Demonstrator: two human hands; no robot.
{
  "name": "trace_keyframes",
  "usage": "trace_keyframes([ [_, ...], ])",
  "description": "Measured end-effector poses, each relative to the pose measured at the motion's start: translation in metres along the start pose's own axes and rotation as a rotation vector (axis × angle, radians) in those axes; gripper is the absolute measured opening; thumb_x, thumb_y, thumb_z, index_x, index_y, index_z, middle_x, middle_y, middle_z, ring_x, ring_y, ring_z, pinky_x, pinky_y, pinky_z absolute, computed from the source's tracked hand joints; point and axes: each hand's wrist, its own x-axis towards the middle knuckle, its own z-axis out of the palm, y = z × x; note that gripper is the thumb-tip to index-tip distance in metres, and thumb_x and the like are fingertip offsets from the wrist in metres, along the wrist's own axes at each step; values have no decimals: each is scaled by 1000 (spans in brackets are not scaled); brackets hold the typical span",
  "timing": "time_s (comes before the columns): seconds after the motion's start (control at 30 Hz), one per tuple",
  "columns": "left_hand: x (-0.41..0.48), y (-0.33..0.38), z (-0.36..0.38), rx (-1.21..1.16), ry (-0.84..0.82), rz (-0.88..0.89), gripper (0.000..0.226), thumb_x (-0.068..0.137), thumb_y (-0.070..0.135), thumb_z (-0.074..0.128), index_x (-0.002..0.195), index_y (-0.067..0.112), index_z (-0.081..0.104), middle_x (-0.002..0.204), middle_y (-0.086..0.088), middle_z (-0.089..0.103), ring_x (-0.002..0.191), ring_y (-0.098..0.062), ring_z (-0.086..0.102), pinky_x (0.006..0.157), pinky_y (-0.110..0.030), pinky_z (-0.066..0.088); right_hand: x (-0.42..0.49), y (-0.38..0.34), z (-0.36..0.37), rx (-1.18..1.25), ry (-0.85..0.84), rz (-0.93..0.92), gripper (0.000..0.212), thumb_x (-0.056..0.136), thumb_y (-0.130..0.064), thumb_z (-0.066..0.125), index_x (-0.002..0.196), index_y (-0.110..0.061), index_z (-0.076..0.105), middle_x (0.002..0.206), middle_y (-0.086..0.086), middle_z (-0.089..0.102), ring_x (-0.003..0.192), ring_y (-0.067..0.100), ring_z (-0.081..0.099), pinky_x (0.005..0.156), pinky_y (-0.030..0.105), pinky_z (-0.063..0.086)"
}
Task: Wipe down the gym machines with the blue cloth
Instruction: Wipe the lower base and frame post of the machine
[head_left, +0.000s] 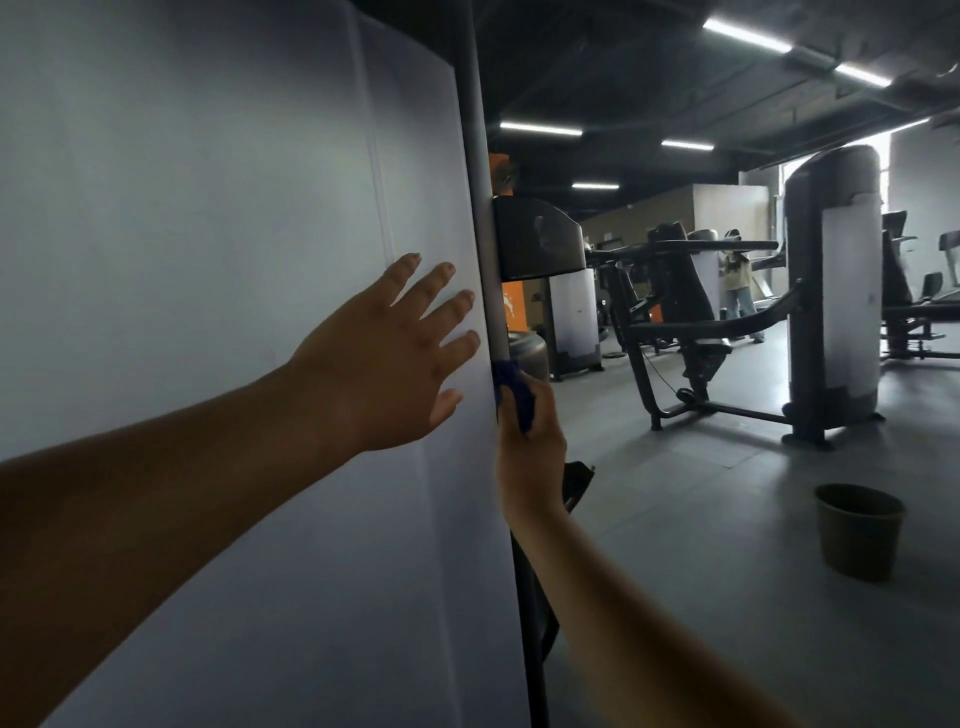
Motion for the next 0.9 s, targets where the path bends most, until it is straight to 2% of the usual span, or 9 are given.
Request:
trace_keyframes([
  [0.13,3,3,1,6,4,3,82,106,71,3,175,28,9,183,-16,-2,168,-44,-7,133,-65,2,40,-24,7,-3,-7,-37,26,111,-40,59,135,-32,59,121,-8,70,106,4,70,85,16,60],
  [0.23,2,2,2,7,17,3,81,106,71,3,175,28,8,183,-15,-2,168,-44,-7,133,-65,2,66,-42,19,17,19,-67,26,109,-44,60,134,-35,59,116,-10,72,105,8,72,88,26,62],
  [0.33,0,1,3,-2,45,-5,80,107,70,5,175,28,10,183,-15,1,168,-43,-5,134,-65,2,45,-32,21,43,14,-15,24,109,-48,57,132,-41,58,119,-6,71,105,11,72,87,34,65],
  [0.47,-3,1,1,-10,60,6,80,108,70,9,175,26,15,183,-15,5,168,-43,-1,134,-64,5,0,-13,5,-1,16,71,19,112,-37,54,131,-38,59,117,-15,71,102,-2,69,84,17,58],
  [0.57,-1,-1,-1,-24,71,7,79,109,70,12,174,26,18,183,-16,7,168,-43,1,134,-65,5,6,-20,-8,-119,-17,93,17,112,-34,56,129,-32,58,113,-11,72,99,3,69,83,24,58],
  [0.67,-3,-2,0,-59,82,3,77,111,67,17,173,23,21,182,-17,11,168,-43,4,135,-64,2,27,-27,-19,-198,-58,104,13,110,-32,59,121,-27,63,100,-11,72,89,4,68,75,26,52],
  [0.77,-5,-4,-4,-145,114,6,72,112,64,26,170,21,31,180,-16,22,168,-40,13,135,-64,4,32,-45,-24,-202,-73,66,17,110,-44,58,106,-28,63,86,-11,69,72,3,64,68,24,47],
  [0.9,4,-32,-29,-258,127,-53,65,112,61,29,165,26,42,175,-10,37,166,-35,22,133,-66,-2,31,-93,-19,-173,-70,41,11,109,-38,59,114,-32,67,91,-10,73,79,1,68,69,18,48],
])
